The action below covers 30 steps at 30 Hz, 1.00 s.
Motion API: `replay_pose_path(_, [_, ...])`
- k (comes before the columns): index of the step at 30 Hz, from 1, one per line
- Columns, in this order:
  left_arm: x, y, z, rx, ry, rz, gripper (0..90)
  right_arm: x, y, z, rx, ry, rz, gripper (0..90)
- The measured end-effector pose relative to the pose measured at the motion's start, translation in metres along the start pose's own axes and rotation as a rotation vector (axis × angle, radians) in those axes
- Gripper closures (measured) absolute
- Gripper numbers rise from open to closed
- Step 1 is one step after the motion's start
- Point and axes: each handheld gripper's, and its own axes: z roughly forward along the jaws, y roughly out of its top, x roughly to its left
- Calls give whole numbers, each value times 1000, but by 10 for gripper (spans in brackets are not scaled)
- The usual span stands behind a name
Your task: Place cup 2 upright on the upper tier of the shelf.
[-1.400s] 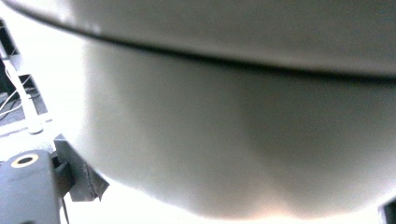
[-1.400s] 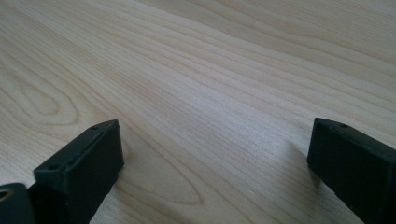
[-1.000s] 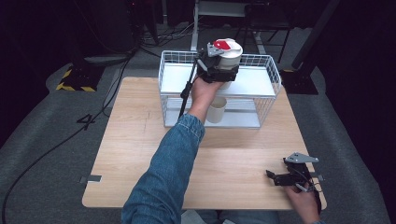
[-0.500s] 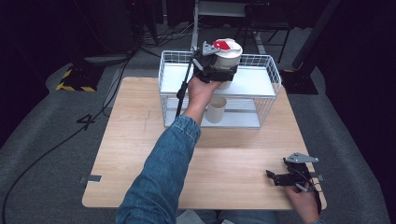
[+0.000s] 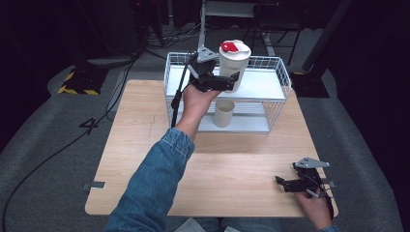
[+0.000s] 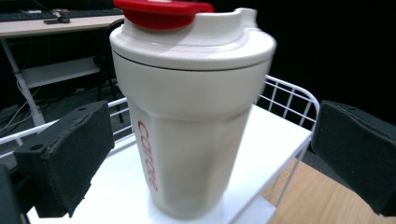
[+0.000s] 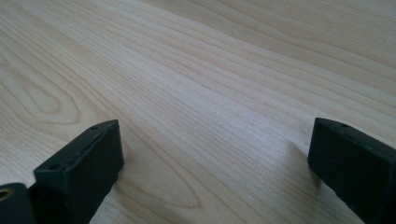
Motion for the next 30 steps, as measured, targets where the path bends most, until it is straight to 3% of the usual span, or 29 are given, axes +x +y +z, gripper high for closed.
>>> replay_pose_path(16, [-14,-23,-89,37,-6,67,0,-6,7,8,2,32,-27,27])
replay_pose_path(25, [-18,-39,-125,53,-27,78,0,-6,7,8,2,32,-28,27])
replay_pose_path(30, [-13,-53,-141,81,-14,68,0,-6,7,8,2,33,-29,27])
